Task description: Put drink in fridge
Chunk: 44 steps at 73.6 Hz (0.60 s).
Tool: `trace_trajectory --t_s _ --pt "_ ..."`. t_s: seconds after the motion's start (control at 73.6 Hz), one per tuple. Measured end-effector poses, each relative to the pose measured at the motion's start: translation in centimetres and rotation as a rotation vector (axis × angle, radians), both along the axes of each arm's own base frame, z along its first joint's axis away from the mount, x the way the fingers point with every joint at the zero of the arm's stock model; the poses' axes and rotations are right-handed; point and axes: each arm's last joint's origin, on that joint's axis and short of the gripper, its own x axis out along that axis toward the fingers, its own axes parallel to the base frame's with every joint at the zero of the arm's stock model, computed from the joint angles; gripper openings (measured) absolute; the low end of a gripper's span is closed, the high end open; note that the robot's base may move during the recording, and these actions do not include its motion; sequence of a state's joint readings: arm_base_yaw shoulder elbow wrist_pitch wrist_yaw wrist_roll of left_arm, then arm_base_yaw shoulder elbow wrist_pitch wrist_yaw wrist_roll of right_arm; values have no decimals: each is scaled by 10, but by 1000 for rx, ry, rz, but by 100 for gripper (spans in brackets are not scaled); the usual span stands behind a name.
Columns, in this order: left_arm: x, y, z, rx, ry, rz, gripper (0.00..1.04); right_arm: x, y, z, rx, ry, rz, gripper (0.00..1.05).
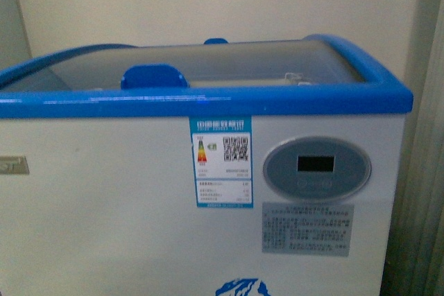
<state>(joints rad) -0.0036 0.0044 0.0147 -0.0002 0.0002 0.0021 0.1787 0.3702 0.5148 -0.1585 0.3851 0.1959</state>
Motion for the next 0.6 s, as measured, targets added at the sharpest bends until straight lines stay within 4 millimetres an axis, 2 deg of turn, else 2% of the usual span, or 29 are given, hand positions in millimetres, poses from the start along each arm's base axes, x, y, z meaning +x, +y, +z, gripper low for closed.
trace_trajectory --t_s 0.313,0.381,0.503,0.598 --pt "0 0 0 -9 4 -5 97 0 0 0 0 -2 0 41" --pt "2 0 -1 -91 109 -58 97 0 0 0 0 -2 0 41" --pt "18 2 -1 -177 173 -122 97 0 0 0 0 -2 0 41" --pt "37 4 13 -163 116 -192 97 0 0 0 0 -2 0 41"
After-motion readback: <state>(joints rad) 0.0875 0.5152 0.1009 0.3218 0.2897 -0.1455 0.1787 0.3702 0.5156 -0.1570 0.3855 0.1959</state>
